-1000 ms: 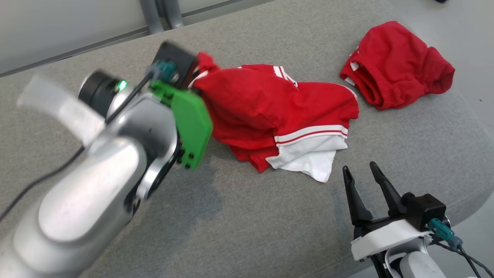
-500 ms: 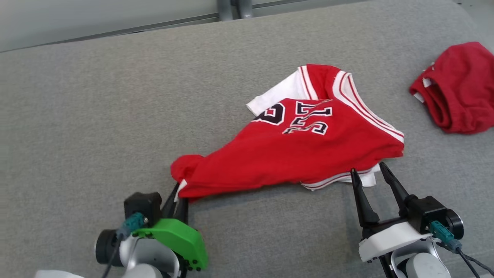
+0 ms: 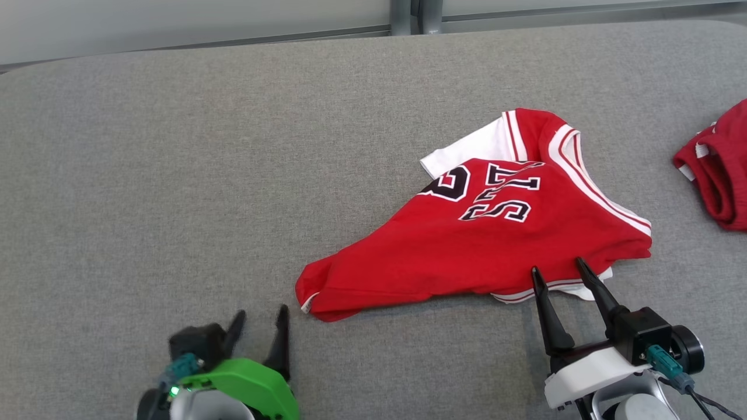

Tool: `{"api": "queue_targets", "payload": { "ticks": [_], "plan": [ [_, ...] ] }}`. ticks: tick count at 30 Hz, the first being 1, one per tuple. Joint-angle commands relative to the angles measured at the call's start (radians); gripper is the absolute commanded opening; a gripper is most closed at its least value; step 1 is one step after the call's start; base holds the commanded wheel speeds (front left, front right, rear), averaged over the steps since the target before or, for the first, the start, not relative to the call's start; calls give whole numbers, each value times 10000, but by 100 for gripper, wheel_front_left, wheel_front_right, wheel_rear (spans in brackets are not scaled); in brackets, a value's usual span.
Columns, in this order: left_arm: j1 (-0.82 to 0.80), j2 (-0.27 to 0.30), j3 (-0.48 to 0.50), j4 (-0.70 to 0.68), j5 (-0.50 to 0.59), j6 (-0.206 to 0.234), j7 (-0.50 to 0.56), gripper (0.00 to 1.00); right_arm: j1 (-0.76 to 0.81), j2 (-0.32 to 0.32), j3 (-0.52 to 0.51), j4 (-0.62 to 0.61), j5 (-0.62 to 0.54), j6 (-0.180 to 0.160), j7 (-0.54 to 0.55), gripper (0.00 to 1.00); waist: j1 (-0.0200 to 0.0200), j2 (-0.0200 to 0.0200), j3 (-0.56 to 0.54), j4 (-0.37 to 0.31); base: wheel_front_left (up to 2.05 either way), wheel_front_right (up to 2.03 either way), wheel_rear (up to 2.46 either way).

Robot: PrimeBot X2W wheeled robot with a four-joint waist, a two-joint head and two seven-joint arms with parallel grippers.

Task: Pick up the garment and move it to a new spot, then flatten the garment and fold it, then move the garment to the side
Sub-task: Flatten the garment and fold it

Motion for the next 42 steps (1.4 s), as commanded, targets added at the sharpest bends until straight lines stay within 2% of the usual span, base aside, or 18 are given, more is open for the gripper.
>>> {"api": "queue_targets", "payload": {
  "ticks": [1, 5, 8, 13, 25, 28, 30, 31, 32, 33, 34, 39, 42],
  "plan": [
    [-252, 199, 348, -150, -76, 125, -118, 100, 107, -33, -8, -41, -2, 1, -3, 100, 0, 89, -5, -59, 0, 0, 0],
    [-473, 623, 760, -31, -235, 171, 78, 100, 106, -33, 123, -16, 60, 1, -3, 100, 0, 89, -5, -214, 0, 0, 0],
    [-712, 817, 805, 287, -470, -77, 514, 100, 28, -34, 208, 13, 138, 1, -3, 100, 0, 89, -3, -409, 0, 0, 0],
    [-842, 495, 924, 659, -1219, -688, 974, 100, 32, -31, 256, 64, 209, 1, -2, 100, 0, 89, -35, -737, 0, 0, 0],
    [-1027, -107, 327, 1310, -1345, -1221, 1261, 100, 177, -33, 233, 107, 305, 1, -3, 100, 0, 89, 11, -1093, 0, 0, 0],
    [-1187, -301, 191, 1350, -1358, -1348, 1284, 75, 156, -33, 216, 138, 273, 1, -3, 100, 0, 89, 2, -1119, 0, 0, 0],
    [-1250, -396, 117, 1291, -1407, -1434, 1327, 50, 144, -33, 197, 145, 242, 1, -3, 100, 0, 89, -6, -1130, 0, 0, 0],
    [-1294, -399, 62, 1267, -1402, -1451, 1381, 44, 141, -33, 194, 149, 230, 1, -3, 100, 0, 89, -10, -1132, 0, 0, 0],
    [-1336, -389, -18, 1270, -1337, -1457, 1459, 32, 140, -31, 192, 149, 218, 1, -3, 100, 0, 89, -12, -1133, 0, 0, 0],
    [-1367, -361, -109, 1318, -1246, -1462, 1526, 13, 140, -33, 189, 150, 202, 1, -3, 100, 0, 89, -13, -1134, 0, 0, 0],
    [-1398, -311, -240, 1400, -1138, -1480, 1595, 0, 138, -33, 193, 153, 191, 1, -3, 100, 0, 89, -10, -1138, 0, 0, 0],
    [-1592, -401, -227, 1474, -1196, -1708, 1520, 0, 65, -33, 199, 132, 177, 1, -3, 100, 0, 89, 65, -1157, 0, 0, 0],
    [-2111, 47, -53, 941, -812, -1655, 1432, 0, 101, -31, 156, 113, 195, 1, -3, 100, 0, 89, 61, -1121, 0, 0, 0]
  ]
}}
